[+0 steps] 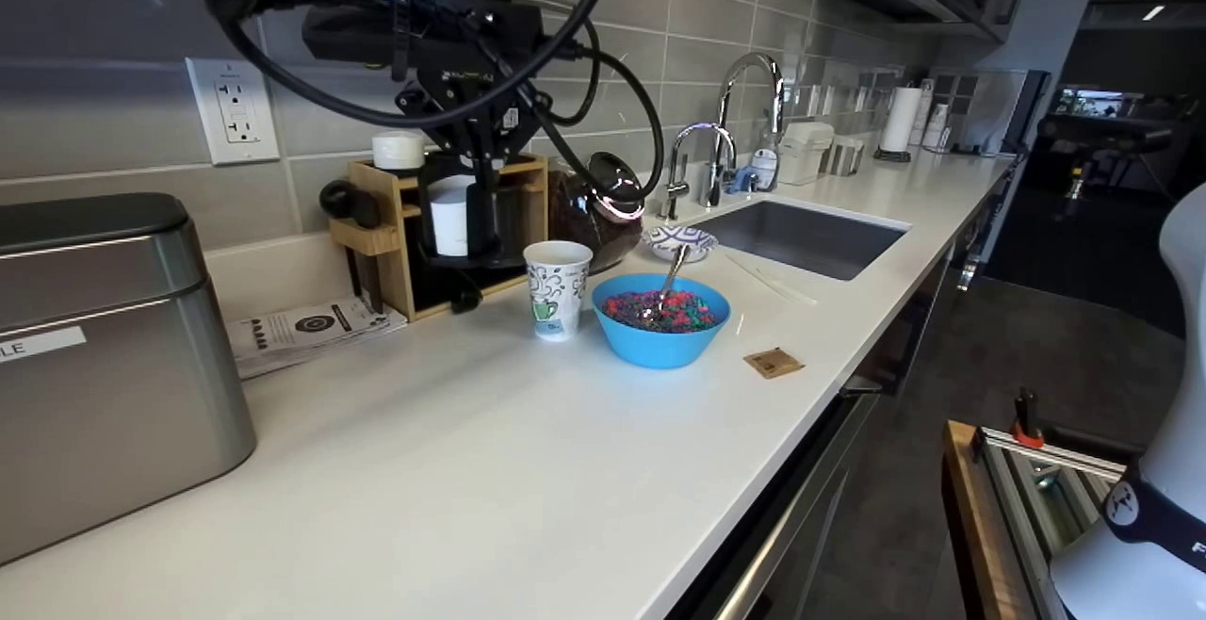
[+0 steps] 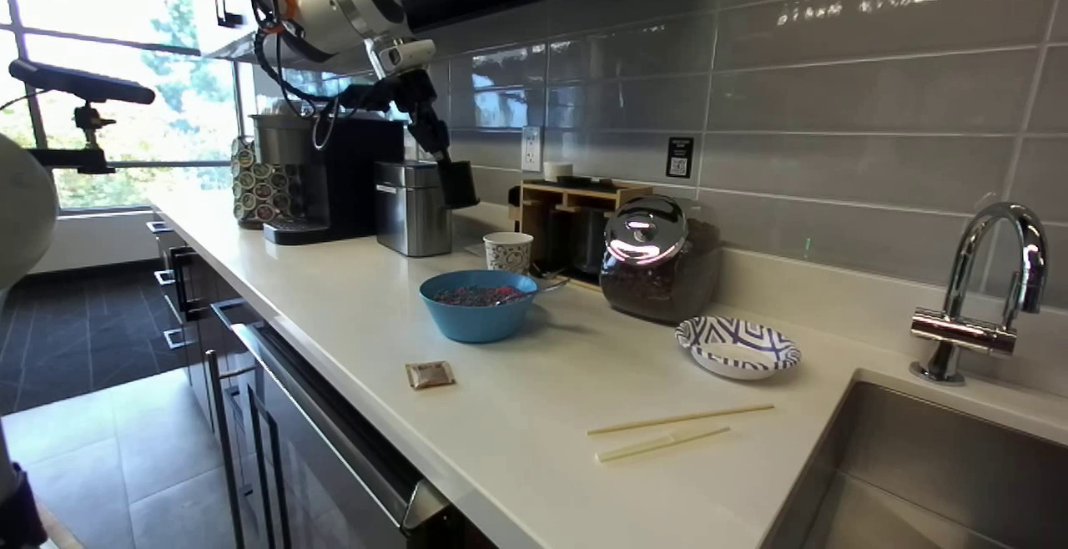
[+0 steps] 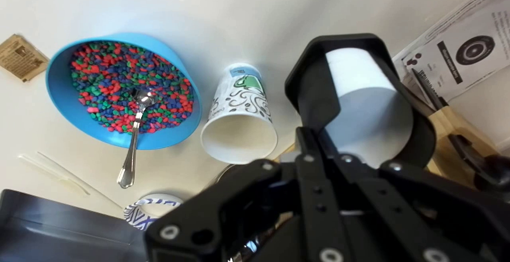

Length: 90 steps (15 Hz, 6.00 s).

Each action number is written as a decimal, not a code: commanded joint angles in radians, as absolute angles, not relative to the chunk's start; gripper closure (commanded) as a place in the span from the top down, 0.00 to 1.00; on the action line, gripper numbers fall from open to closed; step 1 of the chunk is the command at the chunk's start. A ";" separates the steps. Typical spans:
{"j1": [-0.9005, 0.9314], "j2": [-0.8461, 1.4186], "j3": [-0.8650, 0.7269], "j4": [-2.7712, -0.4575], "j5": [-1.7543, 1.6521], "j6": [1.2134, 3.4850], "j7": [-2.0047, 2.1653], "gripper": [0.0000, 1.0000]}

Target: Put the black object on the wooden rack

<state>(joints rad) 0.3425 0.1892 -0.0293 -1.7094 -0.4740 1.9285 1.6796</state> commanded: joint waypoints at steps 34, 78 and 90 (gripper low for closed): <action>0.054 0.252 -0.083 -1.590 -0.656 2.169 1.794 0.00; 0.055 0.374 -0.126 -1.501 -0.627 2.288 1.799 0.00; 0.051 0.380 -0.125 -1.421 -0.387 2.204 1.729 0.00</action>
<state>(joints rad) 0.0519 0.3624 -0.1212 -1.4665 -0.4438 2.2456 1.7467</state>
